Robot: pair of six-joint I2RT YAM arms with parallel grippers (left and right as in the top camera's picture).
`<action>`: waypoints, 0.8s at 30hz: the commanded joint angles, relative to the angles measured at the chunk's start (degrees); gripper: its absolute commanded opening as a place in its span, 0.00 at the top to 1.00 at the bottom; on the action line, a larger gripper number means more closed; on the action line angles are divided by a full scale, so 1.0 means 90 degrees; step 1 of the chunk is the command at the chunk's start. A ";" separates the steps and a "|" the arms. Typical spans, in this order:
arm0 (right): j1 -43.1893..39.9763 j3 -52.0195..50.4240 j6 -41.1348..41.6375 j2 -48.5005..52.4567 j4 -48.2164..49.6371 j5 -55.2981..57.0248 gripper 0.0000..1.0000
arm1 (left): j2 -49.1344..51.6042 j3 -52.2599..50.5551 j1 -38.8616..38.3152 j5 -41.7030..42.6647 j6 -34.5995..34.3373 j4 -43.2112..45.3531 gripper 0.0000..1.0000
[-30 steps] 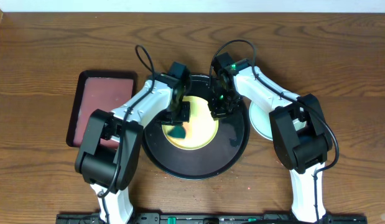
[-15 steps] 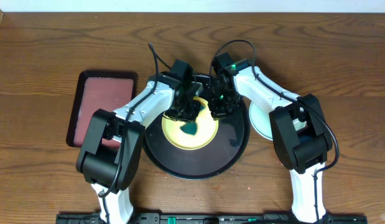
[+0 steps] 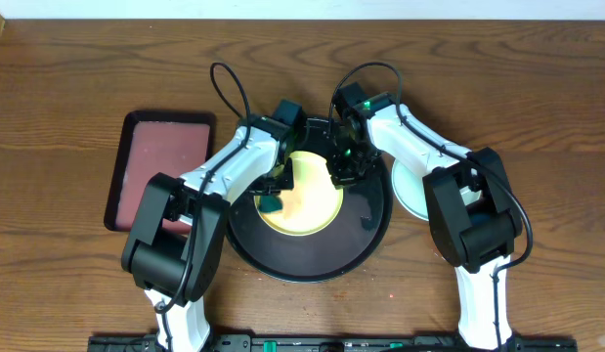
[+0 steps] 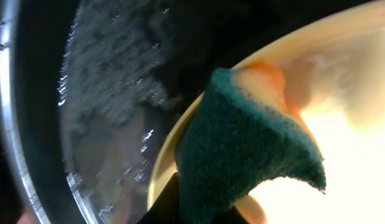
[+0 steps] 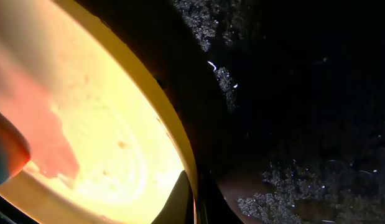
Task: Clean dirty plates on tray and stack at the side
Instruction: 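Scrub the yellow plate with the sponge while the right gripper holds it, then lift the sponge away from the plate with the left gripper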
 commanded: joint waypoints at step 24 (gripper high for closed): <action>0.0061 -0.0085 0.0024 0.0063 0.0015 0.0338 0.99 | -0.0814 0.1756 0.1112 0.0947 0.1061 -0.1256 0.93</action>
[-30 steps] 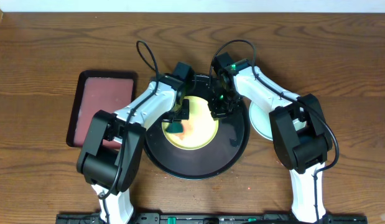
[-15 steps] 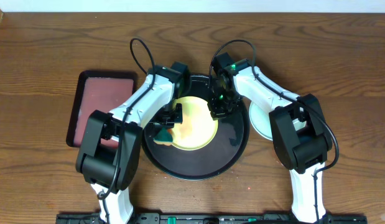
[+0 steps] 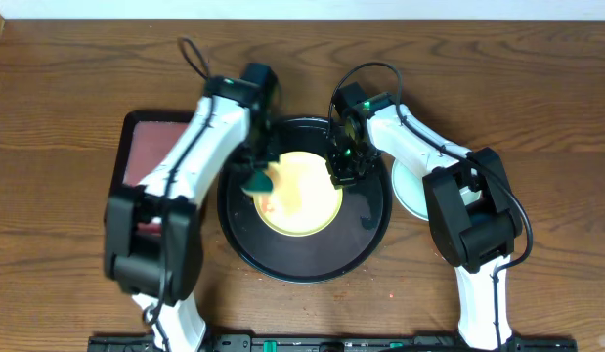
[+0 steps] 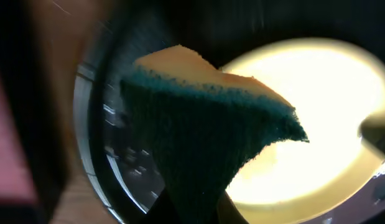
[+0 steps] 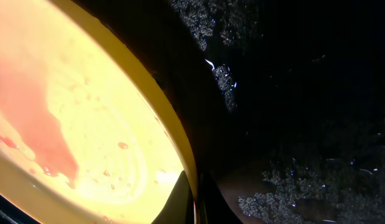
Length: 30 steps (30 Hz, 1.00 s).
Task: Clean dirty plates on tray and stack at the side
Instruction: 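Lift the sponge away from the plate with the left gripper, then lift the yellow plate with the right gripper and carry it right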
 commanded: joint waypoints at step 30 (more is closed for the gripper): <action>0.2368 -0.0090 0.1277 -0.3291 -0.0721 0.8420 0.99 | -0.0651 0.0102 0.0444 -0.0408 -0.0083 0.0228 0.92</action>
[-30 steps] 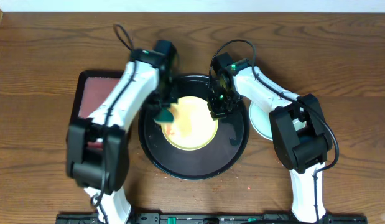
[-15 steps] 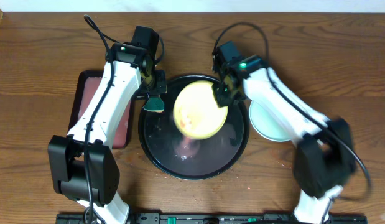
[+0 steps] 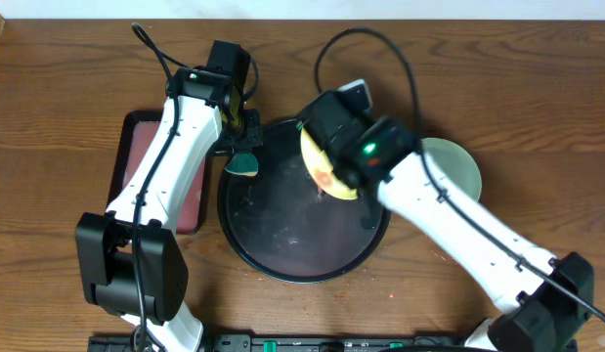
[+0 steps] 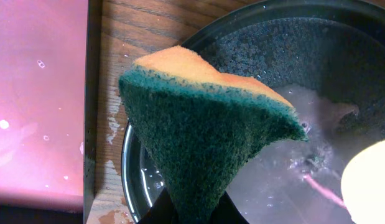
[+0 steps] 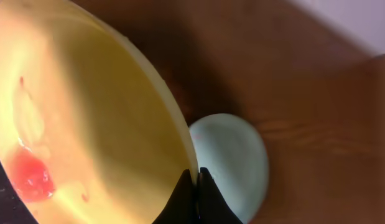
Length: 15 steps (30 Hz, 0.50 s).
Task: Clean dirty plates on tray and stack at the side
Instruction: 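Lift the yellow plate with the right gripper and carry it right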
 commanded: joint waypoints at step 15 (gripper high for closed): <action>0.1792 0.0049 0.1392 -0.0194 -0.0755 0.4811 0.99 | 0.0000 -0.0051 0.0015 -0.0104 -0.0015 -0.0015 0.92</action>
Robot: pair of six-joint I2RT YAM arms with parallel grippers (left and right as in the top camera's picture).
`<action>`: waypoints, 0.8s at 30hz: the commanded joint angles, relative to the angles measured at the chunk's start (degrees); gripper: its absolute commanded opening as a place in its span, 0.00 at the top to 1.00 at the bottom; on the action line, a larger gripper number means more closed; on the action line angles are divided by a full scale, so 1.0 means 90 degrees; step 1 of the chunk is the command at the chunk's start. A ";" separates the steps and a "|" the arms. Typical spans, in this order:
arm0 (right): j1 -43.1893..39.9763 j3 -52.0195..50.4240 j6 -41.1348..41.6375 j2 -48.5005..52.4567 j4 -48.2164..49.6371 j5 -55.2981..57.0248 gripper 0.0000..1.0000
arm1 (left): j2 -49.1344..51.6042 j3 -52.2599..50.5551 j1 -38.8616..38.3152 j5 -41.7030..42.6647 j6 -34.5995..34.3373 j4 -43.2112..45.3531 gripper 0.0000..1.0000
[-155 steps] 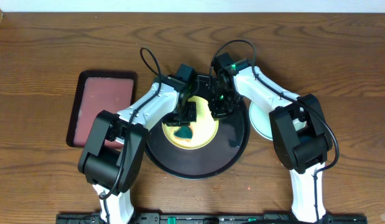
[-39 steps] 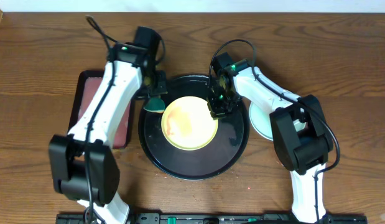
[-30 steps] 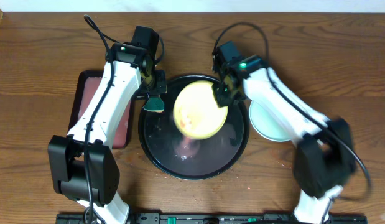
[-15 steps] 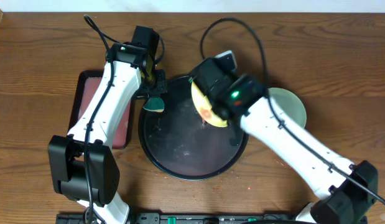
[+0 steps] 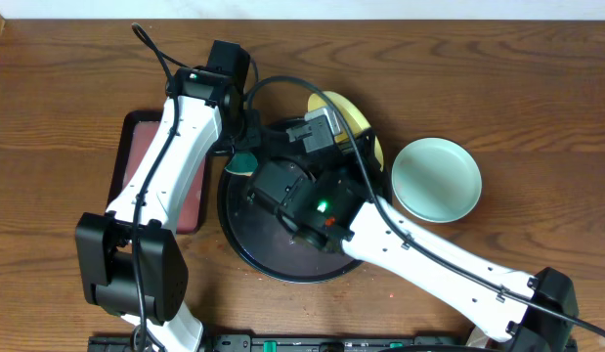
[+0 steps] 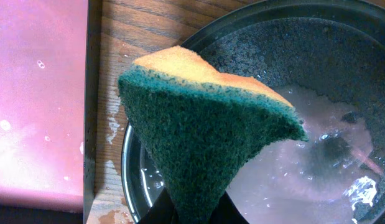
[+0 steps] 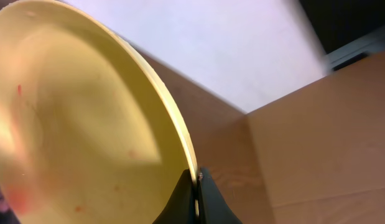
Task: Clean dirty plates on tray and stack at the side
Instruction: 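Lift the yellow plate with the right gripper and carry it right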
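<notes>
My right gripper [image 7: 196,186] is shut on the rim of the yellow plate [image 7: 86,118], which it holds tilted up on edge; faint red smears show on its face. Overhead, that yellow plate [image 5: 353,119] peeks out behind the raised right arm, above the black round tray [image 5: 251,242]. My left gripper [image 6: 195,208] is shut on the green and orange sponge [image 6: 204,134], held over the tray's left rim [image 6: 127,177]. The tray floor is wet with pinkish water. A pale green plate [image 5: 437,180] lies on the table right of the tray.
A pink rectangular tray [image 5: 146,166] lies left of the black tray, with drops of water on it. Wet patches show on the wooden table [image 6: 111,130] between the two trays. The right arm's body covers much of the black tray overhead.
The right arm has lifted and swung the yellow plate higher and further onto its edge, off the tray's middle toward the back. The left gripper with the sponge has stayed put.
The left gripper pressed the sponge on the yellow plate in the tray while the right gripper pinched the plate's rim. The sponge then came off the plate and went to the tray's left rim. The right gripper lifted the plate out, and now holds it steeply tilted.
</notes>
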 commanded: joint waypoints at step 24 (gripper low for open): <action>-0.0617 -0.0330 0.0736 -0.0187 -0.0175 -0.2018 0.99 | 0.0000 -0.0051 0.0015 -0.0104 -0.0015 -0.0017 0.92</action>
